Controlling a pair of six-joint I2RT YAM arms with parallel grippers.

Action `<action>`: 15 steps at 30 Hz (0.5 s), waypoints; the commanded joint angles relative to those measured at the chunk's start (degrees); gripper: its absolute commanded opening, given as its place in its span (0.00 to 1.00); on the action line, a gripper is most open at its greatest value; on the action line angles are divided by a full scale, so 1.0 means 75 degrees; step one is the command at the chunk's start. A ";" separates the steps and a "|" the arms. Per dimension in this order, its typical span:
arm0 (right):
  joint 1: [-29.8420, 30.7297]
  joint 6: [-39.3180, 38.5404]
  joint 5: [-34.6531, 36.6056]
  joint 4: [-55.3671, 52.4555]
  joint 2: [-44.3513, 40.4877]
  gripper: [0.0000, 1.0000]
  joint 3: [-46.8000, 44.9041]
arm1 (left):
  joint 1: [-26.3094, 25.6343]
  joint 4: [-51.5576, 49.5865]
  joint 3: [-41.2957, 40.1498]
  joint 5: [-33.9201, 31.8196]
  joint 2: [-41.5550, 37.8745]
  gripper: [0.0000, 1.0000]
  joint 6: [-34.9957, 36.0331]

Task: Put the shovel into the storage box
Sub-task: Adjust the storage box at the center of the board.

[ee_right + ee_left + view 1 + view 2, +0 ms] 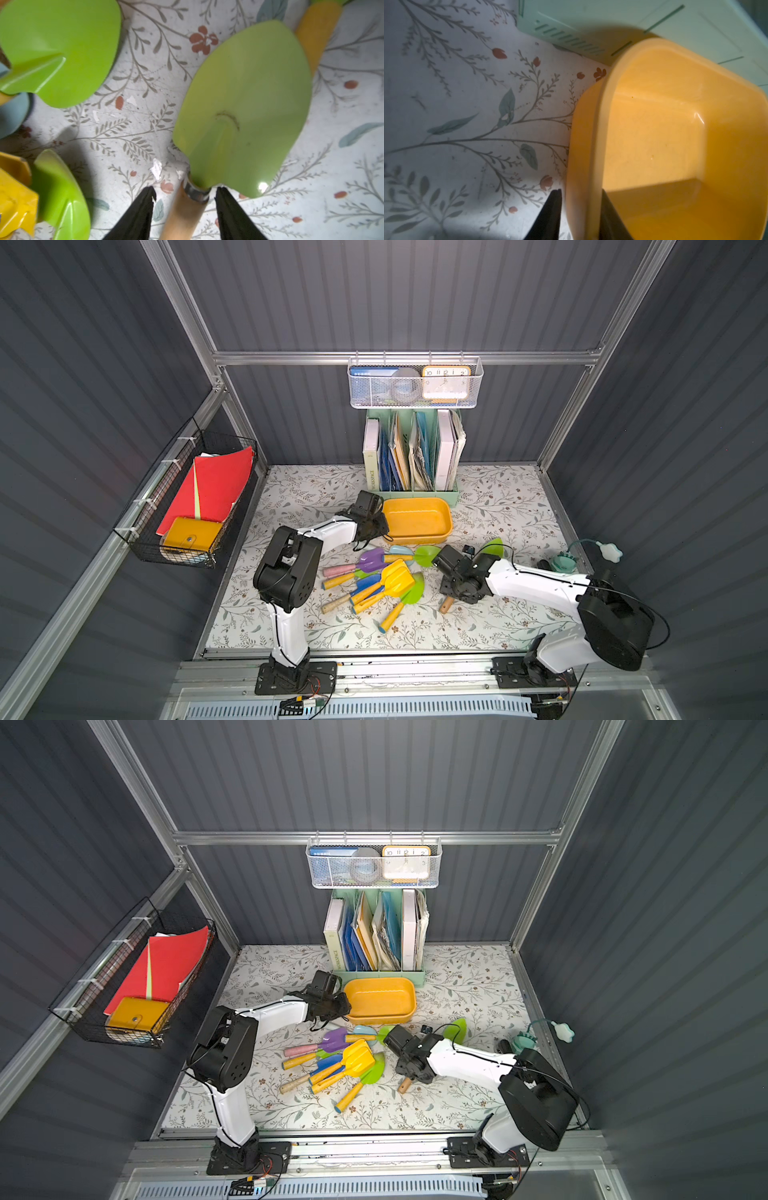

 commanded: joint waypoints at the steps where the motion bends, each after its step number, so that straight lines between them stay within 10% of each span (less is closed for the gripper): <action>1: -0.0167 -0.0287 0.0303 0.0021 -0.0272 0.55 0.0360 | -0.0105 0.0240 -0.0188 0.0487 -0.0345 0.30 -0.0241; 15: -0.1985 -0.0390 -0.1597 0.1354 0.0916 0.63 0.1960 | -0.0819 0.0912 -0.0354 0.0856 -0.0314 0.32 -0.1050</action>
